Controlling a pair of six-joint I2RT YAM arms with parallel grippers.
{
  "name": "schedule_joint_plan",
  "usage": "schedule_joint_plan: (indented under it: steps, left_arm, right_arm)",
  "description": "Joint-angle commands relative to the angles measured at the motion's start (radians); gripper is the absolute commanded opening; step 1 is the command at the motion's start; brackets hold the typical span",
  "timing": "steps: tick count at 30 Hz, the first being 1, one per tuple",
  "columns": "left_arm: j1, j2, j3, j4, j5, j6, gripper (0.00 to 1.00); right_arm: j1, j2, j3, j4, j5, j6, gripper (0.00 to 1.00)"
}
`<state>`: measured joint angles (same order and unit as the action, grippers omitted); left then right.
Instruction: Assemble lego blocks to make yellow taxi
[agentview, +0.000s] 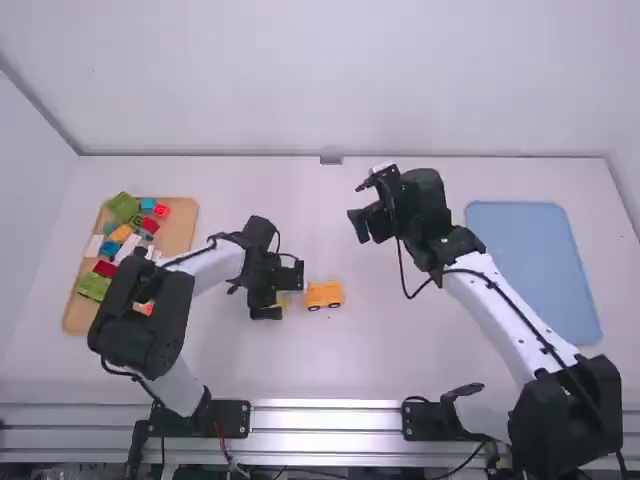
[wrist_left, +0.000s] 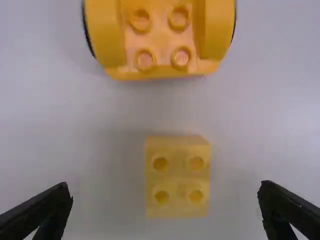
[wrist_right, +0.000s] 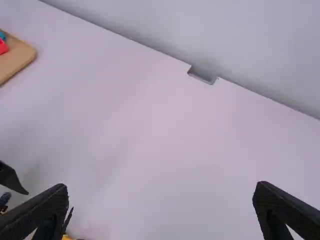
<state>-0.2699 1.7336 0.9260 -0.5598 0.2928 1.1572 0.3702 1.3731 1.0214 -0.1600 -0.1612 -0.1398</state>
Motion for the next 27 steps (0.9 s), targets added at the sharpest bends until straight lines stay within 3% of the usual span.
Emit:
schedule_joint_plan:
  steps: [1, 7, 10, 17, 20, 24, 27]
  left_arm:
    - [0.034, -0.013, 0.063, -0.061, 0.103, 0.078, 0.99]
    - [0.189, -0.062, 0.092, -0.203, 0.469, 0.309, 0.99]
    - [0.289, -0.062, 0.051, -0.172, 0.664, 0.328, 0.99]
    - [0.377, -0.062, -0.058, -0.009, 0.736, 0.124, 0.99]
    - [0.37, -0.062, -0.093, 0.016, 0.722, 0.144, 0.99]
    - [0.362, -0.061, -0.203, 0.098, 0.701, 0.386, 0.99]
    - [0.376, -0.044, -0.255, 0.219, 0.712, 0.323, 0.99]
  right_arm:
    - [0.005, -0.014, -0.009, 0.003, 0.005, 0.001, 0.98]
    - [-0.013, -0.014, -0.009, -0.004, 0.002, 0.002, 0.98]
    - [-0.018, -0.014, -0.009, -0.003, 0.005, 0.001, 0.98]
    - [-0.018, -0.014, -0.009, -0.016, 0.136, 0.005, 0.98]
    - [-0.018, -0.014, -0.009, -0.031, 0.168, 0.001, 0.98]
    - [-0.018, -0.014, -0.017, -0.067, 0.031, -0.124, 0.98]
    - [-0.021, -0.014, -0.042, -0.045, -0.104, -0.205, 0.98]
